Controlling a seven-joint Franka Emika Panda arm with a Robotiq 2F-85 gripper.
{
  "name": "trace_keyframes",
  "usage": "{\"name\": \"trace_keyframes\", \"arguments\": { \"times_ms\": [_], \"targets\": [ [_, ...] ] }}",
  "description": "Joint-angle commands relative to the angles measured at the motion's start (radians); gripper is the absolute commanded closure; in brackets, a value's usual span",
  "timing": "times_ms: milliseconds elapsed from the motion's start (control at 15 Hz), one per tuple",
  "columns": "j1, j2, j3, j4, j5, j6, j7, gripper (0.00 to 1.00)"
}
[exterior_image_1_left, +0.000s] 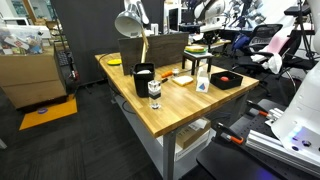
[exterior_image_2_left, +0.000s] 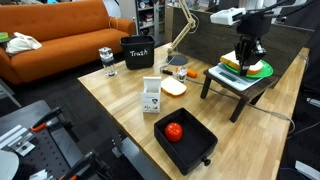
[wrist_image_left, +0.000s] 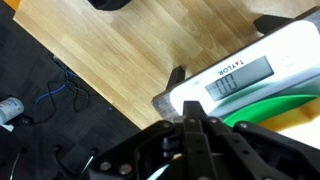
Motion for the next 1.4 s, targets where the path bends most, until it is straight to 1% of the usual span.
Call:
{"name": "trace_keyframes", "arguments": {
  "times_ms": [0,333,867,1333],
  "targets": [
    [-0.002,0.006,0.000,0.010,0.006,0.000,-0.002,1.00],
    [-0.018,0.055,0.007,0.056,0.035,-0.025,0.019,1.00],
    [-0.036,0.101,0.008,0.112,0.071,-0.030,0.023,1.00],
    [-0.026,0.110,0.011,0.100,0.063,-0.031,0.022,1.00]
  ]
}}
